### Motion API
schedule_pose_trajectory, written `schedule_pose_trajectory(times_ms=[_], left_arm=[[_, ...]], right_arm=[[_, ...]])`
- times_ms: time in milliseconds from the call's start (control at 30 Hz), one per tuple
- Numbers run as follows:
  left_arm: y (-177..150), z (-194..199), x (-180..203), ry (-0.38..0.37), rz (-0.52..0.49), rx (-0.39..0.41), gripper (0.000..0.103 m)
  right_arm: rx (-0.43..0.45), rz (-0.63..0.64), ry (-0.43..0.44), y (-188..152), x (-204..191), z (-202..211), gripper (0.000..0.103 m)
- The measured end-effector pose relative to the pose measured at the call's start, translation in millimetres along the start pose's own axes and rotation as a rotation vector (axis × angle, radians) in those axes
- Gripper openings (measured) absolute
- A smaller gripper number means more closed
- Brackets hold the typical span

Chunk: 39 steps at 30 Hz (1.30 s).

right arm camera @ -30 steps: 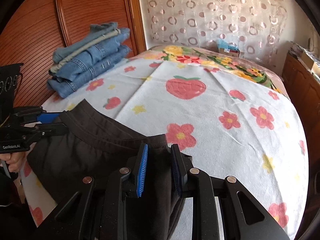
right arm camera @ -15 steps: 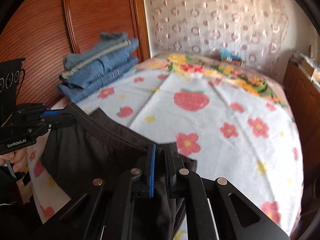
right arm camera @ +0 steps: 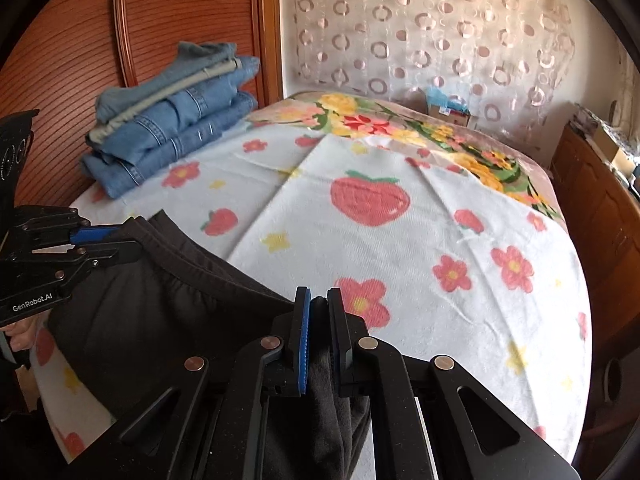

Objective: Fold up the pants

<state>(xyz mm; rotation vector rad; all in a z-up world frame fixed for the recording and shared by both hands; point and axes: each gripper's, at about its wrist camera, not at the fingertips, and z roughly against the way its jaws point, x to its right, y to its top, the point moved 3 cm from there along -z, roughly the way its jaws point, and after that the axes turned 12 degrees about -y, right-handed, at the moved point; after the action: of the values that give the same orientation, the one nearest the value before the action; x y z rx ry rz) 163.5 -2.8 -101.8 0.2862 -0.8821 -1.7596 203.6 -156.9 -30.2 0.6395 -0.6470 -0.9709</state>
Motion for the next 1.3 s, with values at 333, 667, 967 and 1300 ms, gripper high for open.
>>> schedule_pose_trajectory(times_ms=[333,667,967,1300], left_arm=[[-2,-3,-3,0.009,0.012,-0.015,0.018],[-4,-8,-7,0.022,0.013,-0.025,0.02],[-8,-11,-9,0.024,0.013,-0.025,0.023],[-8,-11,-10,0.026,0.014,-0.026,0.024]], right_arm=[[0.008,-0.025,0.014,2,5,8,0.014],[0.007,-0.052,0.012,-11,13,29,0.043],[-0.046,-0.071,0.0,-33,23,30,0.048],[-0.093,-0.083,0.025,-35,22,20,0.048]])
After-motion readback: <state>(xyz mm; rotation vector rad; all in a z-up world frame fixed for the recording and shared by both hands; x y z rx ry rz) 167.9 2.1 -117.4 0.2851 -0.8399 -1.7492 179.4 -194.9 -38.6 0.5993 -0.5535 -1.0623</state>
